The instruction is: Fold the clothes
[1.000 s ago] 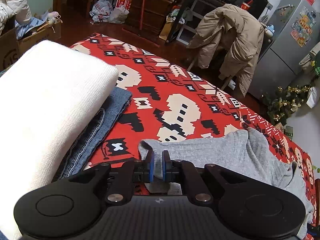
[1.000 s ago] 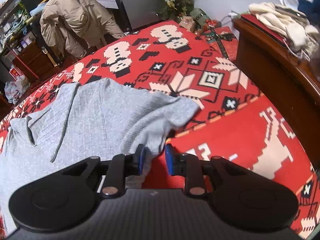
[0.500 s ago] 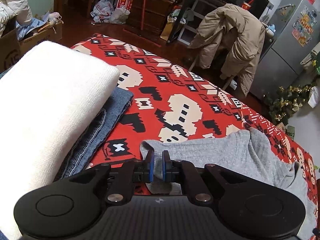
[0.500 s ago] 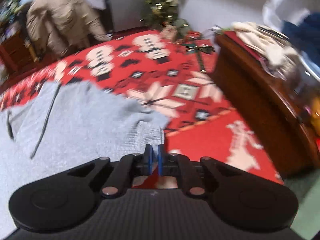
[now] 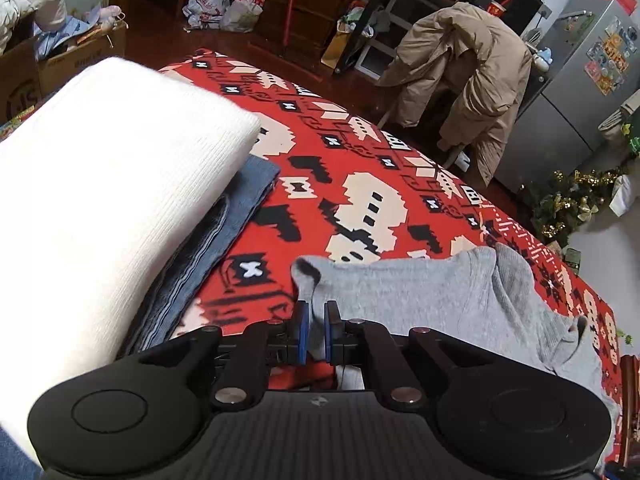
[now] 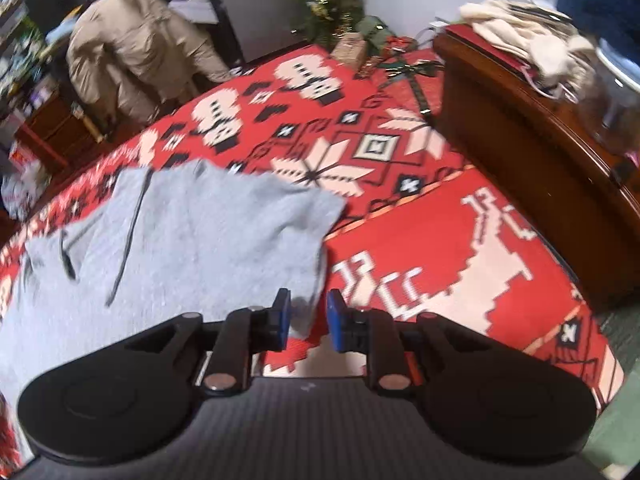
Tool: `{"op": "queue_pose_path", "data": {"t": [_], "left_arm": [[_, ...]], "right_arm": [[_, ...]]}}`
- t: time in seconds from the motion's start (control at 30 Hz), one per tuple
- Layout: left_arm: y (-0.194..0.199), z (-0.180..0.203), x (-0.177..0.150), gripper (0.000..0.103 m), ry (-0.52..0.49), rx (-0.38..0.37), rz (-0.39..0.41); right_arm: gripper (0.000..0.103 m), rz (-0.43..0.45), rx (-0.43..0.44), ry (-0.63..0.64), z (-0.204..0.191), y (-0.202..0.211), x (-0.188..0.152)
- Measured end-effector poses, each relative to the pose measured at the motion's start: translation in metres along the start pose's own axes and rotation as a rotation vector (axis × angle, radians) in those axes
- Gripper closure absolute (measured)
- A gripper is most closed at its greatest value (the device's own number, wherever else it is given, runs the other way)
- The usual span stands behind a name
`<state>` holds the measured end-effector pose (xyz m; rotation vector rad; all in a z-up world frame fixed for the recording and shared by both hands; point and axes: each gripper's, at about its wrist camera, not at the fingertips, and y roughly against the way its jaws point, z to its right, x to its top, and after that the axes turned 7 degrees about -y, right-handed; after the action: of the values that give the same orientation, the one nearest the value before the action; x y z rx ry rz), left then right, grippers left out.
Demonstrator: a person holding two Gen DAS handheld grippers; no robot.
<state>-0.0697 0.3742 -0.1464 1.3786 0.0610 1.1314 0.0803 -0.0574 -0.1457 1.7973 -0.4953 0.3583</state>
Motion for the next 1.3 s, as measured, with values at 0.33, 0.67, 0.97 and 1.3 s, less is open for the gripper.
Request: {"op": "queue_pose_path", "data": {"t": [0.33, 0.67, 0.97, 1.3], "left_arm": [[0.008, -0.016, -0.007, 0.087, 0.058, -0.070, -0.034], [-0.007, 0.009, -0.025, 0.081, -0.001, -0.161, -0.134], [-0.006, 0.039, -0.037, 0.097, -0.163, 0.019, -0.064], [0.022, 0.037, -0.061, 0.096, -0.078, 0.056, -0.137]], "right_arm": [[0.099, 0.033, -0.021, -0.051, 0.005, 0.013, 0.000], [0.089, 0.044, 0.024, -0.051, 0.006, 0.021, -0.010], [0.089, 0.054, 0.050, -0.070, 0.007, 0.026, -0.008], [0.089, 0.062, 0.054, -0.068, 0.009, 0.027, -0.006]]}}
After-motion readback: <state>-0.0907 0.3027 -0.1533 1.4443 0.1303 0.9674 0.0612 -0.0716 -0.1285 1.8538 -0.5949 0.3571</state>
